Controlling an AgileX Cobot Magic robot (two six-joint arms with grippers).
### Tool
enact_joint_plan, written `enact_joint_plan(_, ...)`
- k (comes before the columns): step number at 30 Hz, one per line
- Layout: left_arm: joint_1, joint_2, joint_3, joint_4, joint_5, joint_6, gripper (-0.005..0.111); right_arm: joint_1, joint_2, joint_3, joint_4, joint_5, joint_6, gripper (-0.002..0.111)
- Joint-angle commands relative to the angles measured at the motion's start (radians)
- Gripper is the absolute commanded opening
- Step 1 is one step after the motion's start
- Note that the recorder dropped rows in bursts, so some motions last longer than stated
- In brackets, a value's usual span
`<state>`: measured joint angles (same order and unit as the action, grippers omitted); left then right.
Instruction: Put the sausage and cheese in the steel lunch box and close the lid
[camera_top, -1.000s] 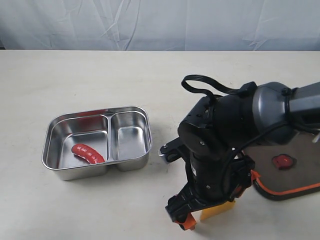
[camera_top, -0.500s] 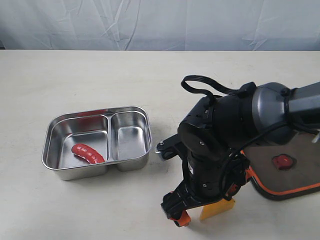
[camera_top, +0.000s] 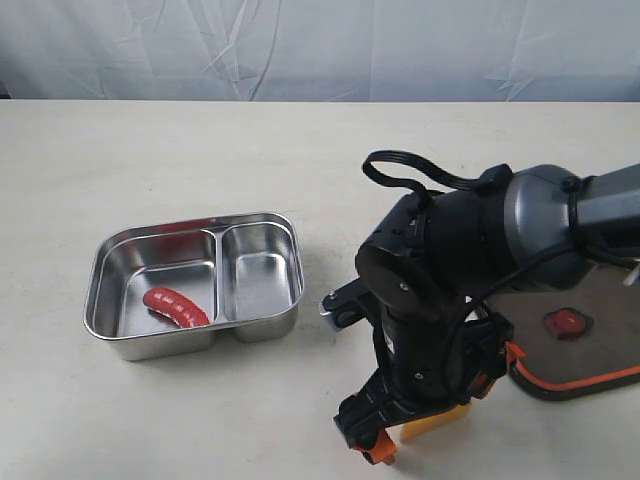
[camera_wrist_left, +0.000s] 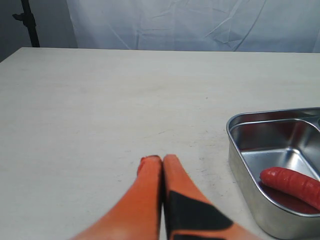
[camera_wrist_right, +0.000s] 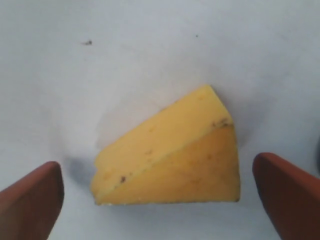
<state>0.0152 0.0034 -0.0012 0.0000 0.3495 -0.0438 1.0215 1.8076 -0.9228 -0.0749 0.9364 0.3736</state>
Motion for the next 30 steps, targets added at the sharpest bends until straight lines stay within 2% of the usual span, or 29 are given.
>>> enact_joint_plan(1, 0.002, -0.003, 0.001, 0.006, -0.013, -0.001, 0.0, -0.001, 0.001, 0.003, -0.008, 0.008, -0.007, 0.104)
enact_joint_plan(9, 0.002, -0.003, 0.001, 0.006, -0.013, -0.001, 0.0, -0.001, 0.001, 0.003, -0.002, 0.03, -0.007, 0.103)
enact_joint_plan(12, 0.002, -0.003, 0.001, 0.006, -0.013, -0.001, 0.0, -0.001, 0.001, 0.003, 0.0, 0.043, -0.007, 0.093)
enact_joint_plan(13, 0.002, -0.003, 0.001, 0.006, -0.013, -0.001, 0.0, -0.001, 0.001, 0.003, 0.0, 0.043, -0.007, 0.088)
enact_joint_plan(15, 0.002, -0.003, 0.001, 0.006, -0.013, -0.001, 0.0, -0.001, 0.001, 0.003, 0.0, 0.04, -0.007, 0.068)
enact_joint_plan(21, 0.002, -0.003, 0.001, 0.006, -0.013, -0.001, 0.0, -0.001, 0.001, 0.003, 0.021, 0.007, -0.007, -0.001)
enact_joint_plan(30, 0.002, -0.003, 0.001, 0.006, -0.013, -0.001, 0.0, -0.001, 0.001, 0.003, 0.021, 0.011, -0.007, 0.0)
